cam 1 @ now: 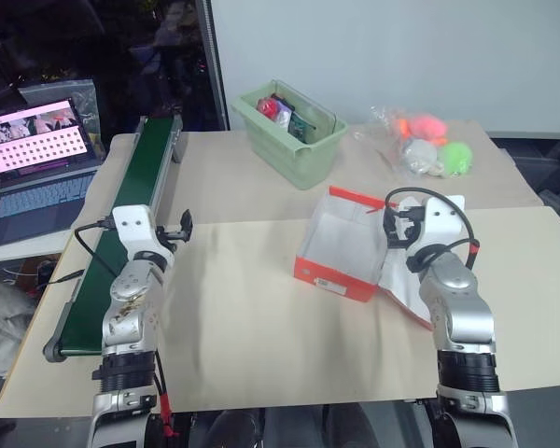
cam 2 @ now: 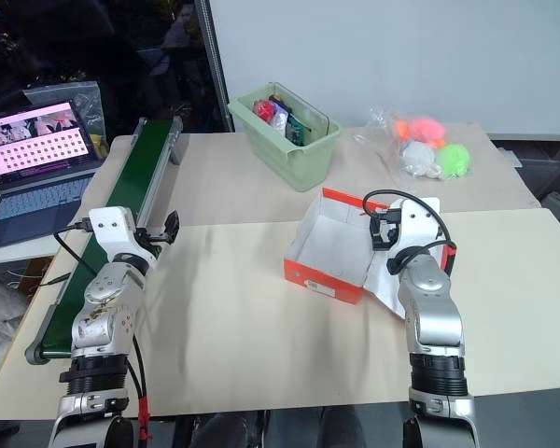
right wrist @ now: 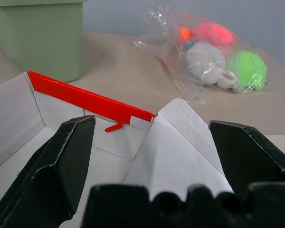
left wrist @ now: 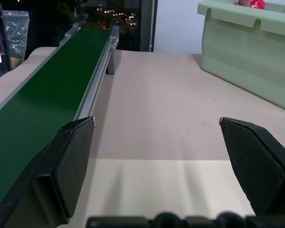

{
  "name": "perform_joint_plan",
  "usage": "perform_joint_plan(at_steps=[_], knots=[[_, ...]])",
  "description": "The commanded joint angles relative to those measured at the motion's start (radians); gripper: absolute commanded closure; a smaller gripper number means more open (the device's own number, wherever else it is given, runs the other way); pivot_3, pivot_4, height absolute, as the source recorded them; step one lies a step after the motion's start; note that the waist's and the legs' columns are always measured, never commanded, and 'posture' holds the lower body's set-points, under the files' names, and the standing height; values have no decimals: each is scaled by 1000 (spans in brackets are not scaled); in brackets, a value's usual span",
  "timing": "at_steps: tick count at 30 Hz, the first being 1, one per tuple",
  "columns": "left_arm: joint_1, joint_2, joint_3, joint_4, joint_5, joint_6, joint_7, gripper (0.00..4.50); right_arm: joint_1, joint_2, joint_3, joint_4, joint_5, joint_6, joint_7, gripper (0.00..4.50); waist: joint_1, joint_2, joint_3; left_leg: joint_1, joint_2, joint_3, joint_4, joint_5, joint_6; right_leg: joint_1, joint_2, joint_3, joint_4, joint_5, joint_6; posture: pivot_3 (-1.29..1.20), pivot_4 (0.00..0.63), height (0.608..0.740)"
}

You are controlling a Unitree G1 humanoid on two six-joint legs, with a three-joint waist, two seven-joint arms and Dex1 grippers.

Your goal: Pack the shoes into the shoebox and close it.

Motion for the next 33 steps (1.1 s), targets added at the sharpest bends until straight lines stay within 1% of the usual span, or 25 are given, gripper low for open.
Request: perform_joint_plan(at_steps=[1,3,5,9,11,13,14,15,16,17,21,23,26,29,33], knots=[[31,27,-6,-91,-10,23,-32,0,-23,10,-21,-104,24,-3,-6,37,0,0,0,0,0,0,0,0,0,0,0,0,0,0,0,0,150,740],[102,40,6,-144,-14,43,-45,0,-65,44,-45,-176,154,34,54,37,-10,0,0,0,1,1,0,-1,0,-1,1,2,0,0,0,0,150,740],[150,48,30,-189,-23,62,-40,0,-109,35,-39,-251,273,101,145,37,-23,0,0,0,3,2,-1,-2,-1,-2,3,3,0,0,0,0,150,740],[212,62,60,-248,-31,74,-36,0,-218,-12,-57,-346,525,251,280,37,-21,0,0,1,8,2,-1,-4,-2,-2,7,2,0,1,-2,0,150,740],[240,67,86,-276,-41,81,-28,0,-258,-39,-29,-392,686,328,388,37,-20,0,0,2,13,2,-1,-6,-6,0,13,2,-3,3,-5,0,150,740],[257,69,104,-295,-49,89,-25,0,-269,-67,21,-419,779,368,489,37,-19,0,0,2,16,2,-1,-7,-6,-1,16,2,-4,3,-5,0,150,740],[267,74,126,-307,-57,94,-22,0,-269,-100,89,-424,788,386,575,37,-19,0,0,3,16,2,-1,-8,-6,-1,17,2,-4,2,-5,0,150,740],[273,77,141,-316,-62,99,-20,0,-269,-126,137,-425,789,395,630,37,-19,0,0,3,17,2,-1,-8,-6,-1,17,2,-4,2,-5,0,150,740],[283,85,165,-327,-69,103,-19,0,-259,-165,199,-424,762,374,712,37,-22,0,0,2,17,2,-1,-9,-6,-1,17,2,-4,2,-6,0,150,740],[294,94,187,-336,-75,108,-18,0,-256,-195,248,-408,725,352,762,37,-22,0,0,2,17,3,-1,-9,-7,-1,18,2,-4,2,-6,0,150,740],[349,130,267,-349,-88,118,-17,0,-264,-265,385,-319,559,245,848,37,-22,0,0,4,17,4,-1,-9,-7,-1,18,2,-4,2,-5,0,150,740],[381,140,304,-347,-89,119,-15,0,-257,-279,425,-304,507,204,878,37,-17,0,0,4,17,5,-1,-9,-7,-1,17,2,-4,2,-5,0,150,740],[426,144,345,-362,-103,129,-18,0,-248,-258,450,-299,482,180,891,37,-14,-1,0,4,18,5,-1,-10,-8,-1,18,3,-4,2,-6,0,150,740],[441,127,351,-381,-127,156,-8,0,-237,-237,468,-302,469,172,899,37,-1,-1,0,3,19,5,-1,-11,-9,-2,19,3,-5,3,-6,0,150,740],[448,112,325,-411,-137,184,-6,0,-236,-215,469,-301,461,174,893,37,10,-1,0,4,20,5,-1,-11,-9,-1,19,2,-5,3,-7,0,150,740]])
